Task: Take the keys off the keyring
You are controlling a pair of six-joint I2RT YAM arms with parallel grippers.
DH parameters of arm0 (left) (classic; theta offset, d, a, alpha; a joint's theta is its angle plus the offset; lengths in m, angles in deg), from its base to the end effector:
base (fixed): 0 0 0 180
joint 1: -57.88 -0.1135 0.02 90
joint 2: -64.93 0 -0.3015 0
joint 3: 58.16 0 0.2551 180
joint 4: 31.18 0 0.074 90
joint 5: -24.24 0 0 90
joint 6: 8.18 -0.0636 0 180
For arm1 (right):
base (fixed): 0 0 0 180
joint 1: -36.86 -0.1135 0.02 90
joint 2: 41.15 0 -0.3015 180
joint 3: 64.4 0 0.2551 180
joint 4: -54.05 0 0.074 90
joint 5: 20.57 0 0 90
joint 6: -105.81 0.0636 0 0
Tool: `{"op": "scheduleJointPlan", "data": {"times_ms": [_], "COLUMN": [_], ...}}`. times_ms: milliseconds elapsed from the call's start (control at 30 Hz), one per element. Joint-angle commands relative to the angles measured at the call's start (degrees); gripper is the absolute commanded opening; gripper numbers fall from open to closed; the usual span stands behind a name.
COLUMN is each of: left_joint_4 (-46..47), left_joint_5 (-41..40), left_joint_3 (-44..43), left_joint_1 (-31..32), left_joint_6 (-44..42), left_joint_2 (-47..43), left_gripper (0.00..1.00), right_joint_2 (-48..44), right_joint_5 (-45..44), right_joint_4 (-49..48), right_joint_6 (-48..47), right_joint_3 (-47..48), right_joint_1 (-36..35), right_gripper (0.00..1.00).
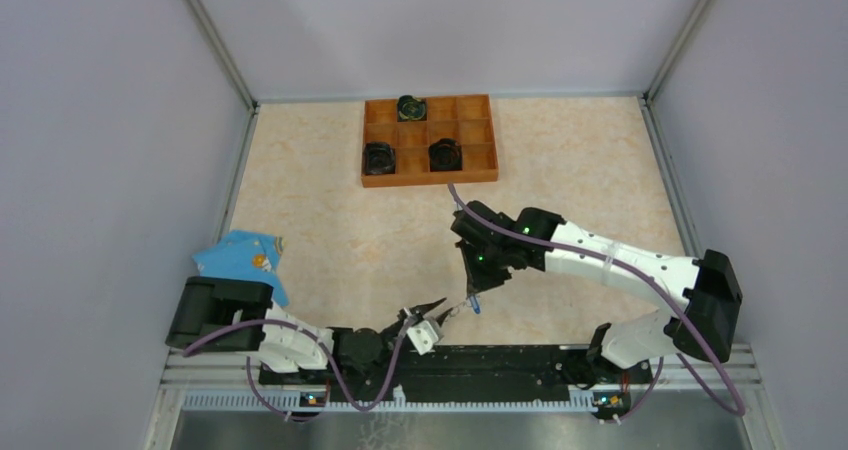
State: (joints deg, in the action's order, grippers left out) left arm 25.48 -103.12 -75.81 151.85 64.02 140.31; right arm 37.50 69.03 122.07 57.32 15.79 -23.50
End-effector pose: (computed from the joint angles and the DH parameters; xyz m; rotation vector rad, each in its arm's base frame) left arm 0.0243 -0.2068 0.1872 0.9806 1.2766 -0.5184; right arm 0.1342 0.2350 0.2898 -0.4635 2.8047 0.4532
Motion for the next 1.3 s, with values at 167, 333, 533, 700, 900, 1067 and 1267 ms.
{"op": "scheduleJointPlan", "data": {"times_ms": [167, 333, 533, 700, 900, 1067, 1267], "left_joint_4": [-0.76, -3.0, -0.65, 0.55, 0.93, 1.02, 2.44], "left_joint_5": [5.58, 8.66, 6.17, 5.76, 6.43, 7.79, 7.99], "left_joint_3": [0.09, -1.81, -4.38, -6.48, -7.33, -7.98, -8.25], "left_joint_1": [-1.34, -1.34, -1.67, -3.18, -4.87, -5.59, -5.78], "left_joint_6": [3.2, 3.17, 3.12, 4.36, 4.6, 4.73, 5.18], "left_joint_2": [-8.7, -8.06, -2.19, 2.06, 2.94, 4.47, 6.07], "left_gripper": [0.32, 0.37, 0.39, 0.39, 0.39, 0.37, 0.34], "right_joint_2": [-0.84, -0.66, -0.61, -0.64, -0.76, -1.0, -1.1], "right_joint_5": [-1.66, -2.04, -2.12, -2.15, -2.16, -2.32, -2.17], "right_joint_4": [0.13, 0.4, 0.46, 0.43, 0.51, 0.35, 0.11], "right_joint_6": [1.28, 2.11, 2.47, 2.6, 2.44, 2.43, 2.43], "right_joint_3": [2.92, 3.71, 3.96, 3.56, 3.38, 3.26, 2.78], "right_joint_1": [-0.51, -0.64, -0.88, -0.99, -1.12, -1.08, -1.08], "right_gripper": [0.0, 0.0, 0.0, 0.0, 0.0, 0.0, 0.0]}}
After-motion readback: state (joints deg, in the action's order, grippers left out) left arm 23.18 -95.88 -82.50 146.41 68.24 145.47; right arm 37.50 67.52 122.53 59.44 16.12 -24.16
